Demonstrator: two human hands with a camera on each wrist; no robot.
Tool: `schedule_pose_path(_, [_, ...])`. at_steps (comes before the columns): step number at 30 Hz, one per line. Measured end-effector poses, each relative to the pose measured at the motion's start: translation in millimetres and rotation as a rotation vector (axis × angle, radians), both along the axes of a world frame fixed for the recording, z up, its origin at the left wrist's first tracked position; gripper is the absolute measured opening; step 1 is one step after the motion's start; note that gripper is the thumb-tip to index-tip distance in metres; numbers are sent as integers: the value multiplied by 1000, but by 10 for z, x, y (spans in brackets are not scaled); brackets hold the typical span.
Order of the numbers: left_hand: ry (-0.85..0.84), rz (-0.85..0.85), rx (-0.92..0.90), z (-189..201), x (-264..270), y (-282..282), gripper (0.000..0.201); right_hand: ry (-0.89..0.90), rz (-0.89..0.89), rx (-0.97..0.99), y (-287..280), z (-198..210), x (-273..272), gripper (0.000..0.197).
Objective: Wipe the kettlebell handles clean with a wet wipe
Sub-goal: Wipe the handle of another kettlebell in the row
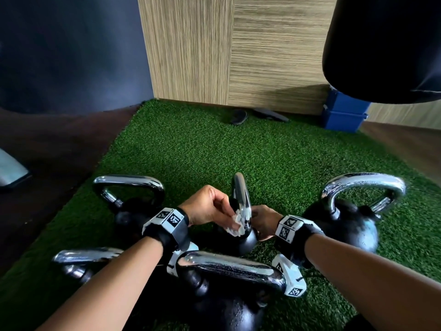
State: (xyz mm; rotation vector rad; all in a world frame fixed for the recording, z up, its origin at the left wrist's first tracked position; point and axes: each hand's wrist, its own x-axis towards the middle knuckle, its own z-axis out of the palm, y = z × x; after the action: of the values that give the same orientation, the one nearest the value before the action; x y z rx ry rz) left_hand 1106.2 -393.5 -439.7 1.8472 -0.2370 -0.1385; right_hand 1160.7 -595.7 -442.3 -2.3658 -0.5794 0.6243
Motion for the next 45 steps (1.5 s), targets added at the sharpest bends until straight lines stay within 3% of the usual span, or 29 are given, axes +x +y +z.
schedule_pose_path(5, [-55,-22,160,11,-55,-72,21,57,-33,53,-34,-74,49,8])
schedule_pose_path(7, [-79,-2,223,-2,-68,-81,21,128,-75,113,-29,-101,82,21])
schedule_pose_path(11, [-112,35,371,-101,-100,-100,17,171,-58,149,-25,-132,120,22])
schedule_pose_path(15, [-96,50,336,-164,-122,-72,28,151,-11,109,-10,-169,162,17])
schedule_pose_path(18, [-46,50,320,-101,-140,-23,19,62,-22,-20,-31,-57,237,22])
schedule_pose_path(20, [-30,102,257,-7,-119,47,20,-53,-134,108,-68,58,325,12])
schedule_pose_path(23, [26,290,-8,200,-22,176,32,-198,-248,523,-70,308,405,11])
schedule_pose_path(25, [51,350,-141,350,70,258,37,-210,-92,719,-10,502,398,18])
schedule_pose_path(27, [41,372,-214,489,142,311,43,-205,62,721,72,655,346,21])
schedule_pose_path(30, [34,372,-297,610,216,319,47,-205,122,712,184,773,282,25])
schedule_pose_path(38, [89,319,-327,604,316,216,35,-175,59,824,309,819,249,39])
schedule_pose_path(41, [142,240,-318,626,287,184,39,-178,-19,779,251,774,278,32])
schedule_pose_path(45, [170,155,-160,620,281,195,35,-5,-127,842,116,762,365,19])
